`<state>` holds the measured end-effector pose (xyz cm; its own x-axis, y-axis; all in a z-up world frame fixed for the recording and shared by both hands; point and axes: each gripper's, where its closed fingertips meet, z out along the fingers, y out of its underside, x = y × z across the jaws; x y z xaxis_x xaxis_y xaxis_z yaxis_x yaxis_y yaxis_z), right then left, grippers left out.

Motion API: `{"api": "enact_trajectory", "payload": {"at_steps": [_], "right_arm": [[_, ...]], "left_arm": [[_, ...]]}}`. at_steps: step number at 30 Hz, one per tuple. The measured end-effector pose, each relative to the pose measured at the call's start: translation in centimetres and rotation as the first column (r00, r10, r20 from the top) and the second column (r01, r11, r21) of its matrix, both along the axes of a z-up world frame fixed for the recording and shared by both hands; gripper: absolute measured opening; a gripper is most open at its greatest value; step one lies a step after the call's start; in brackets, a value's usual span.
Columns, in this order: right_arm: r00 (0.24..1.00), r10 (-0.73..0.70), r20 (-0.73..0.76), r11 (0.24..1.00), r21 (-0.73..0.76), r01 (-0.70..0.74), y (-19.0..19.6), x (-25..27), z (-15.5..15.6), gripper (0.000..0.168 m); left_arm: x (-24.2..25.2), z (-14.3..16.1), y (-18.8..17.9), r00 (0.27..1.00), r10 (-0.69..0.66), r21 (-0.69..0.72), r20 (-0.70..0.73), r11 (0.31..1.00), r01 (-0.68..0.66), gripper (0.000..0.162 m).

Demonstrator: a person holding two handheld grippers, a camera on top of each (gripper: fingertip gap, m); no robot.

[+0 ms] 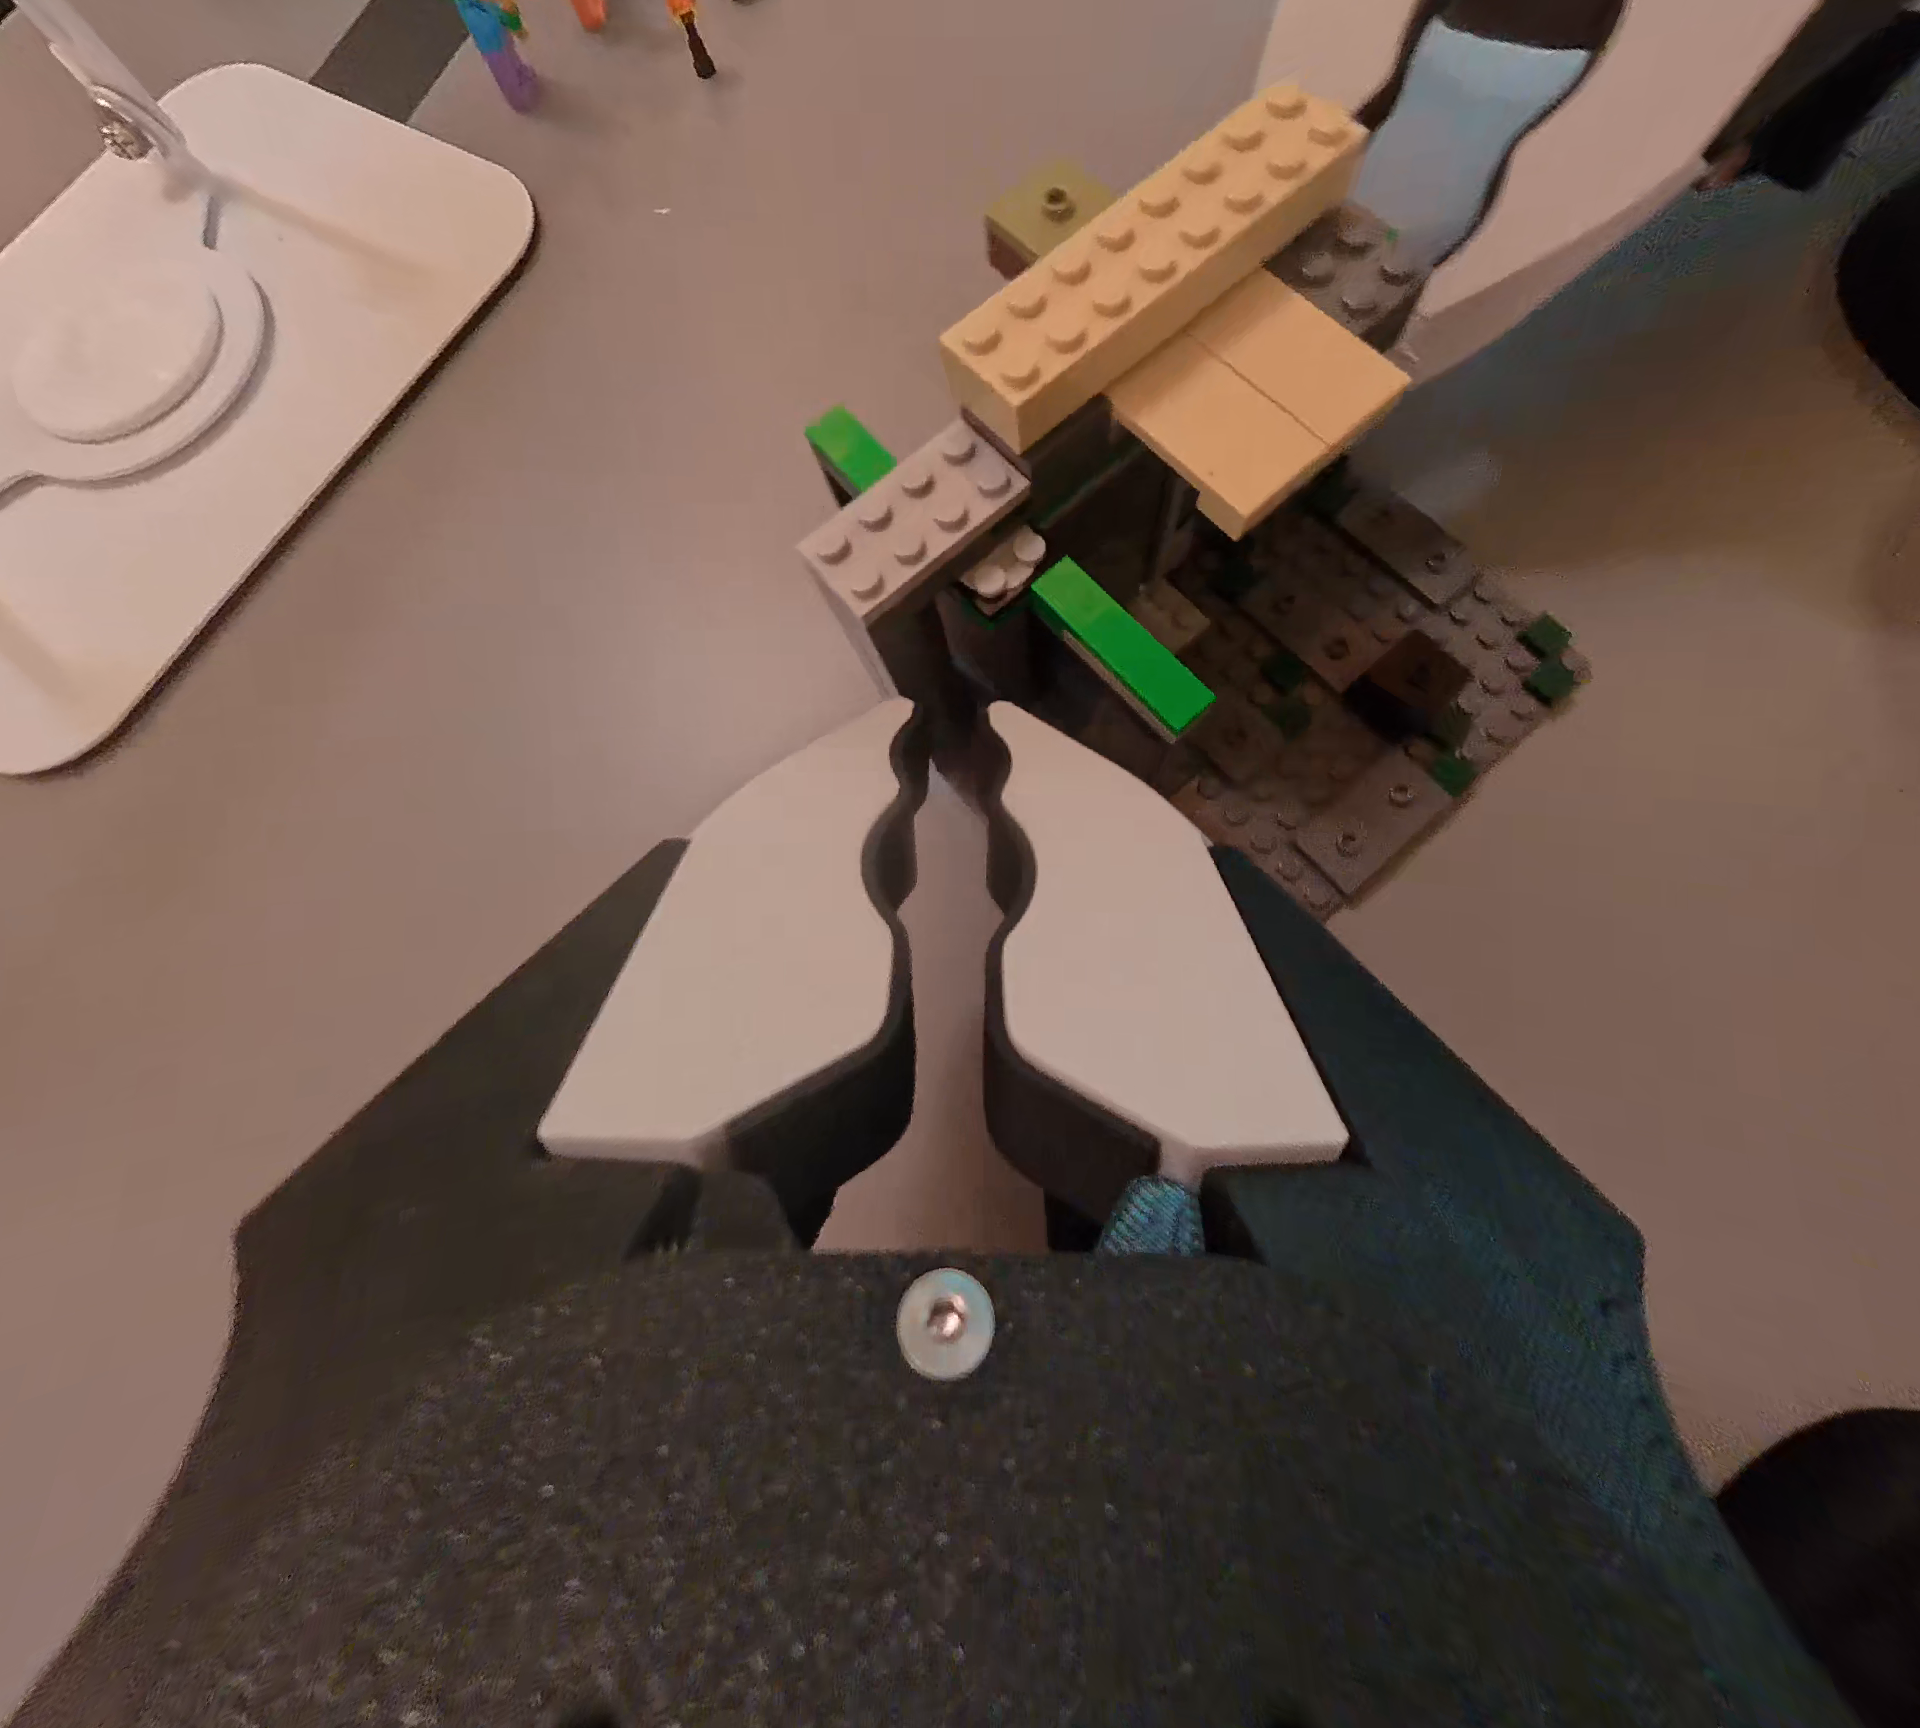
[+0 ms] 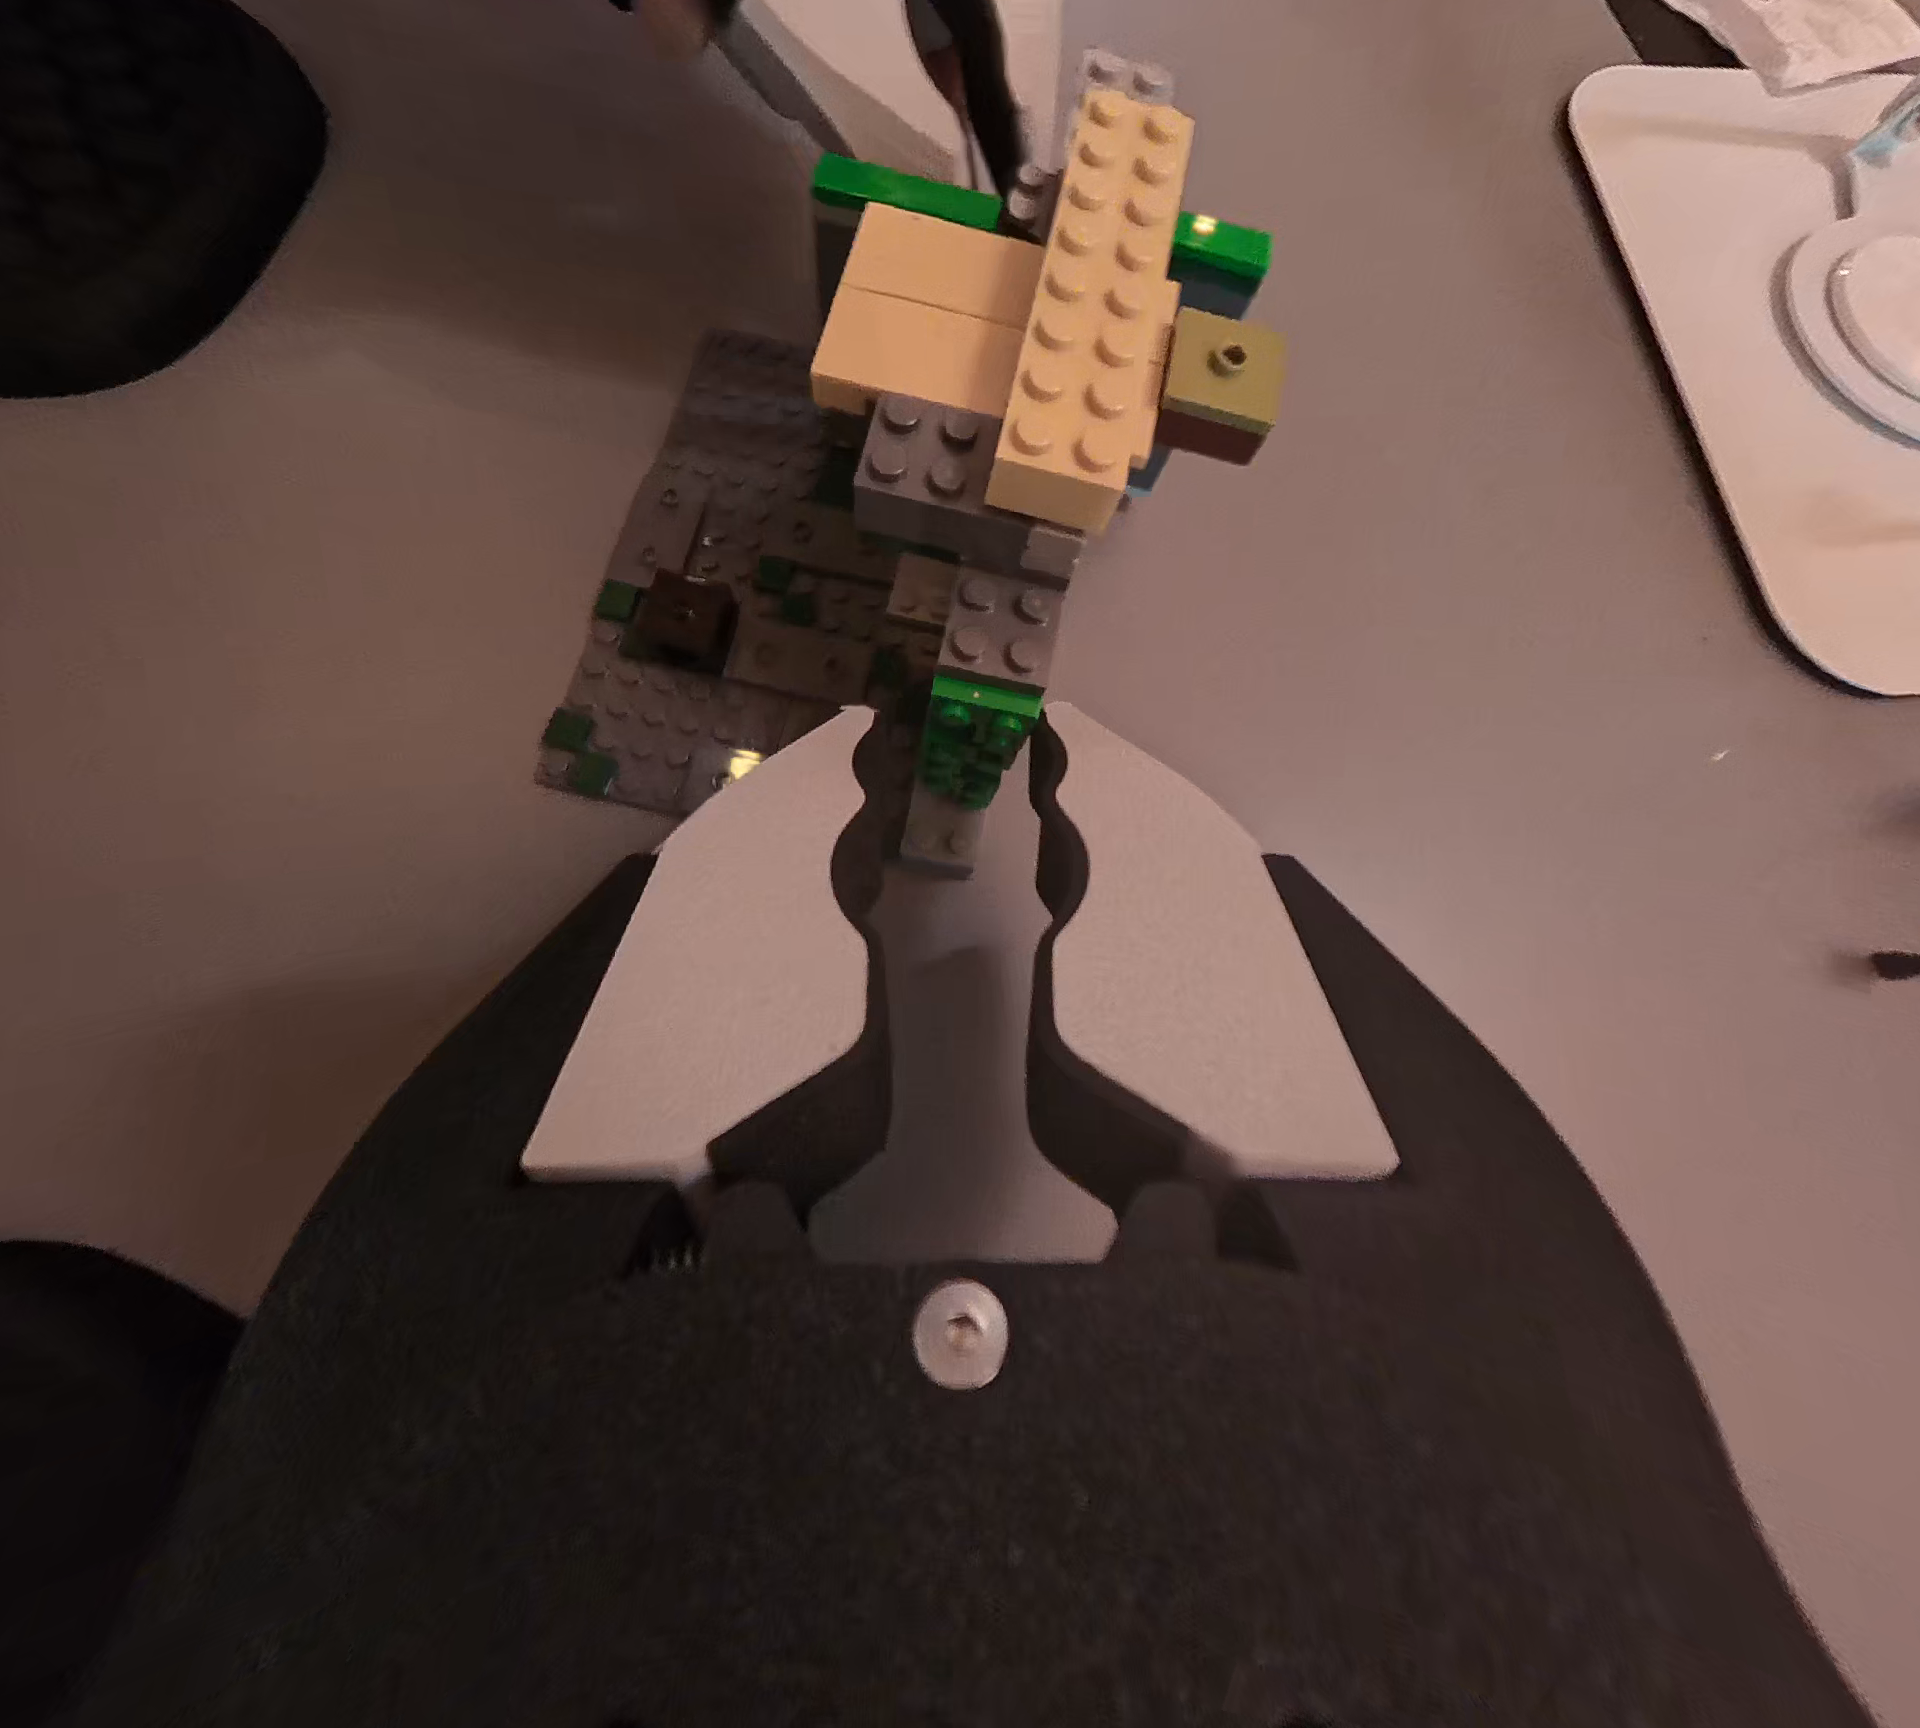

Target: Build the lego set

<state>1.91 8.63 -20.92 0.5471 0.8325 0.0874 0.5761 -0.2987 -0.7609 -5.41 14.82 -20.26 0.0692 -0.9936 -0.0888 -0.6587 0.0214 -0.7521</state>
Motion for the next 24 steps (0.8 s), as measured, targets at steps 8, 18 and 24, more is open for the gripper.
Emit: {"api": "enact_trajectory", "payload": {"at_steps": [8,18,24], "right_arm": [[0.999,-0.018,-0.035,1.0,0.021,0.018,-2.7,-1.8,0.8,0.026],[0.995,0.012,-0.101,1.0,0.025,-0.009,-3.9,-4.1,1.3,0.027],[0.98,0.025,-0.198,0.998,0.058,-0.014,-3.7,-2.5,3.5,0.026]], "left_arm": [[1.5,-0.1,1.6,0.999,-0.052,-0.025,0.006,0.998,0.052,0.007],[2.7,0.8,3.8,0.998,-0.047,0.041,-0.043,0.998,0.048,0.007],[0.0,3.5,3.4,0.999,0.05,0.14,0.011,0.989,-0.051,0.008]]}}
